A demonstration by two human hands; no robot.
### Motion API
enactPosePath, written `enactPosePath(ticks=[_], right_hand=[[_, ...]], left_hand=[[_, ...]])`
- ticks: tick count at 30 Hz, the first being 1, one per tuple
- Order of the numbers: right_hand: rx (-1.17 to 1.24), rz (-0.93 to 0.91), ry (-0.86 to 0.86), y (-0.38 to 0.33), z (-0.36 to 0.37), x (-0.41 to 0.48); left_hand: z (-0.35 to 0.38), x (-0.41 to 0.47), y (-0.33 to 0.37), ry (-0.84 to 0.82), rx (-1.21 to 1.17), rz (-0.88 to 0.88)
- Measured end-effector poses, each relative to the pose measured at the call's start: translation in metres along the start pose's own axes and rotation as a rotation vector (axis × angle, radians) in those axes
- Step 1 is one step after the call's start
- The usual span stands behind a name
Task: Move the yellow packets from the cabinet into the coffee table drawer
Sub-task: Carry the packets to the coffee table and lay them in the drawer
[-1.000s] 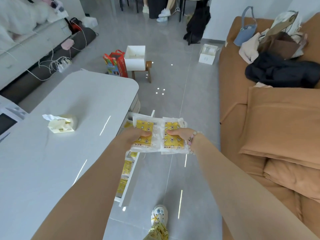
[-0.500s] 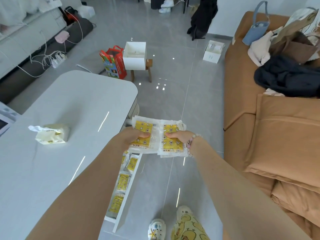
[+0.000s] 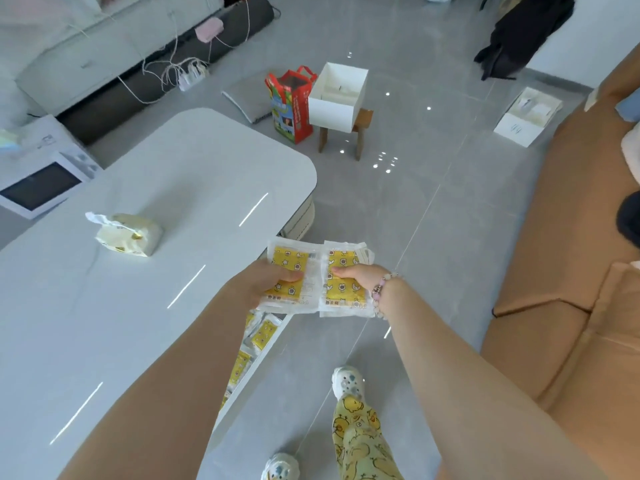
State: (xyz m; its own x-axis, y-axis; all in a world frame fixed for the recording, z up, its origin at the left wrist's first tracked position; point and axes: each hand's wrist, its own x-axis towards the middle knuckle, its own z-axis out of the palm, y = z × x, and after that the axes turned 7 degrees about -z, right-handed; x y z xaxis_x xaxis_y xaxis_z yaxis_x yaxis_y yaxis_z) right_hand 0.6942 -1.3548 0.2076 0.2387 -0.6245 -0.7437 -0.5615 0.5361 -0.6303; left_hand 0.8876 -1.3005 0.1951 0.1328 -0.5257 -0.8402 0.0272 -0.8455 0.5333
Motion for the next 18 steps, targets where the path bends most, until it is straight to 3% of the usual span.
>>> enactPosePath(ticks=[8, 18], right_hand=[[-0.055, 0.031, -0.112, -0.010, -0.010, 0.057], [-0.175, 0.154, -0.269, 0.022, 0.053, 0.137]], left_hand=[[0.003, 0.037, 0.001, 0.190, -0.216, -0.010], [-0.017, 0.112, -0.073, 0.263, -0.332, -0.164]])
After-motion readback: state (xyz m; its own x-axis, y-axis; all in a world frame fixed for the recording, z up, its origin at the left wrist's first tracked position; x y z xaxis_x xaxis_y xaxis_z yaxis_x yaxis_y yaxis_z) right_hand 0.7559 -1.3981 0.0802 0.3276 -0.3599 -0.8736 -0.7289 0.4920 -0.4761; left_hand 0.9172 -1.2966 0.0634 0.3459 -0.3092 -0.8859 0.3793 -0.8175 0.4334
